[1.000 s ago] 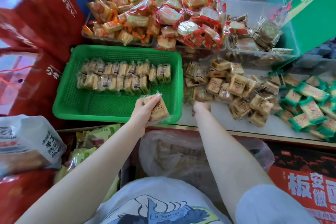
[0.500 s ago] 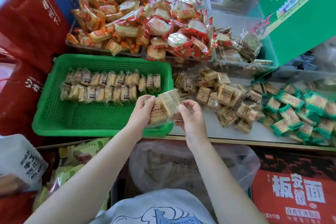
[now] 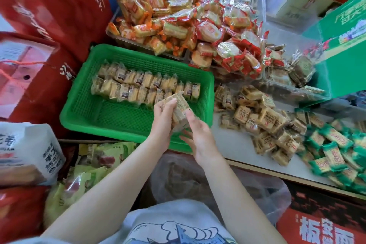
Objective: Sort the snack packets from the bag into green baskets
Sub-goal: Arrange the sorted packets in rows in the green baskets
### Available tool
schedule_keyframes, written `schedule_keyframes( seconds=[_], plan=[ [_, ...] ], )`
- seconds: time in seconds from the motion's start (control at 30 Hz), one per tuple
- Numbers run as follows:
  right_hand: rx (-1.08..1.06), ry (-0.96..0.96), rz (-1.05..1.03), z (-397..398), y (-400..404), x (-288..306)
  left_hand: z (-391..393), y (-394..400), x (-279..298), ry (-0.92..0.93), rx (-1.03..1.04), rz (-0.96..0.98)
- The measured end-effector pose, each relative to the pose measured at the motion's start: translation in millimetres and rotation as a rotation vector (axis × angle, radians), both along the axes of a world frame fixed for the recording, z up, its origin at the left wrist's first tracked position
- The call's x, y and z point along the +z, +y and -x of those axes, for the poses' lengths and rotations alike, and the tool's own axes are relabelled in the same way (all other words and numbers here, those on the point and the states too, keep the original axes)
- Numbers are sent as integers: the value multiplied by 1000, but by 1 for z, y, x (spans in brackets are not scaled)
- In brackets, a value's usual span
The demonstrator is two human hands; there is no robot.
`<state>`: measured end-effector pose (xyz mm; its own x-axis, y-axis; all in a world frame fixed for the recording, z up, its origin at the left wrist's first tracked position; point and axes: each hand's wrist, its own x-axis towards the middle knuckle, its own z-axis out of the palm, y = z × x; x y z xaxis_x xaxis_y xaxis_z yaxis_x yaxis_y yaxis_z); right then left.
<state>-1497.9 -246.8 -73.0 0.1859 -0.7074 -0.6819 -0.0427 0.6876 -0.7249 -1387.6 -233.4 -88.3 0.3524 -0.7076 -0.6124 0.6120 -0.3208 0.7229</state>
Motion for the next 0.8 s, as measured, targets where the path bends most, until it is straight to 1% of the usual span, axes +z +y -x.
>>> schedule_keyframes(
  seconds=[0.03, 0.07, 0.13, 0.17, 0.2, 0.23, 0.27, 0.3, 0.33, 0.37, 0.43, 0.5, 0.57, 0.67, 0.73, 0.8],
  plan=[
    [26, -51, 7, -4, -3, -2, -1, 1, 0, -21, -8, 1],
    [43, -61, 33, -7, -6, -1, -4, 2, -2, -68, -46, 7],
    [17, 7, 100, -13, -15, -1, -15, 2, -5, -204, -216, -28],
    [18, 71, 127, -14, -20, 0, -24, 5, -9, -311, -318, -56],
    [42, 164, 169, -14, -27, 0, -36, 10, -15, -484, -426, -102],
    [102, 307, 216, -15, -35, 2, -48, 16, -20, -724, -505, -150],
    [192, 489, 261, -15, -43, 2, -59, 22, -26, -995, -546, -202],
    [307, 662, 294, -15, -51, 0, -69, 28, -32, -1226, -571, -262],
    [432, 816, 308, -18, -58, 1, -76, 32, -36, -1365, -592, -318],
    [538, 946, 306, -24, -66, 0, -79, 35, -40, -1412, -633, -369],
    [684, 1146, 342, -44, -77, -7, -80, 35, -43, -1350, -723, -430],
    [719, 1258, 382, -63, -85, -19, -81, 33, -43, -1338, -759, -396],
    [652, 1244, 360, -76, -93, -30, -82, 33, -43, -1344, -750, -381],
    [543, 1098, 250, -79, -99, -40, -82, 35, -45, -1367, -762, -360],
    [485, 1055, 258, -74, -92, -45, -81, 35, -46, -1391, -767, -354],
    [466, 1075, 285, -67, -81, -49, -81, 36, -48, -1410, -766, -343]
  ],
)
